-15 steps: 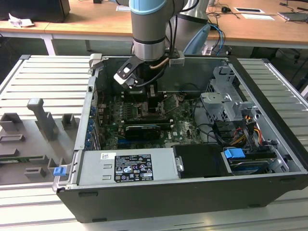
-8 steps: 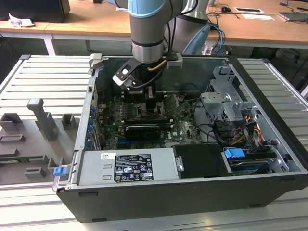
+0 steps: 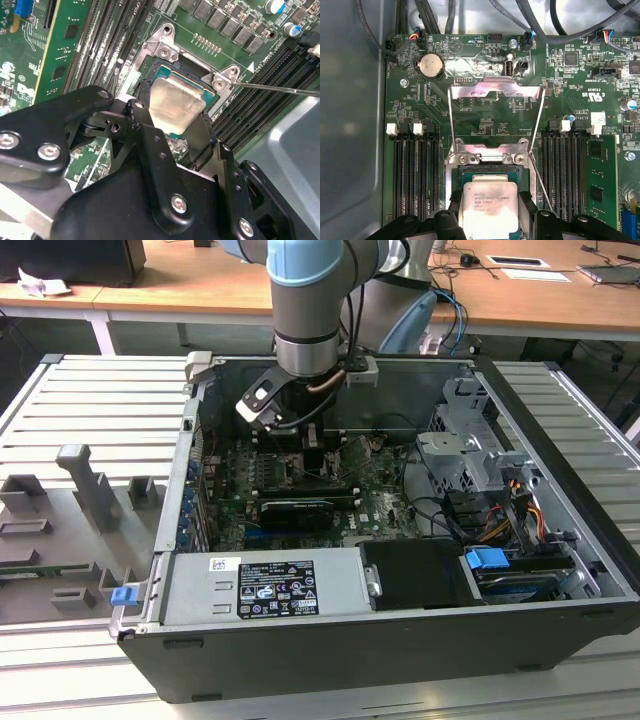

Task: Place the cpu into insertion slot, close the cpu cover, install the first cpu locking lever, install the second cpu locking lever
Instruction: 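Place the cpu into insertion slot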

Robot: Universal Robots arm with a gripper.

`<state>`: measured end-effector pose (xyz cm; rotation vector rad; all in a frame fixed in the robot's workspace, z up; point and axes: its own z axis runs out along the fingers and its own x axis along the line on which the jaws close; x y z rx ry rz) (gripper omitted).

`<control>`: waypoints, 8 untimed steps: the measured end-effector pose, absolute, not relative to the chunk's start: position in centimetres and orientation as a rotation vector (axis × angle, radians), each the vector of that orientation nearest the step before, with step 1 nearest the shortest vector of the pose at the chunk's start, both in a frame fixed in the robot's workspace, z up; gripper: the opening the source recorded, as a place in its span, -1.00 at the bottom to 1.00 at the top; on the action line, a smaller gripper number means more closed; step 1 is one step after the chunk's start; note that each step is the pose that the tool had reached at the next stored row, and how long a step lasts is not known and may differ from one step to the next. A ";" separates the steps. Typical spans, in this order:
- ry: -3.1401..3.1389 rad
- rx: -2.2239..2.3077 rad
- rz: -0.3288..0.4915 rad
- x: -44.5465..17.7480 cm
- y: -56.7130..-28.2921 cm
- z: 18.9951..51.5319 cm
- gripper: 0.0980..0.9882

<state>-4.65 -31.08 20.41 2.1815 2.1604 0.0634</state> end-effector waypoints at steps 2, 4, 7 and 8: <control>2.158 2.183 0.063 -4.6 -31.1 20.4 -0.03; 2.153 2.189 0.063 -4.6 -31.1 20.3 -0.03; 2.147 2.194 0.062 -4.6 -31.1 20.1 -0.03; 2.146 2.195 0.062 -4.6 -31.1 20.1 -0.03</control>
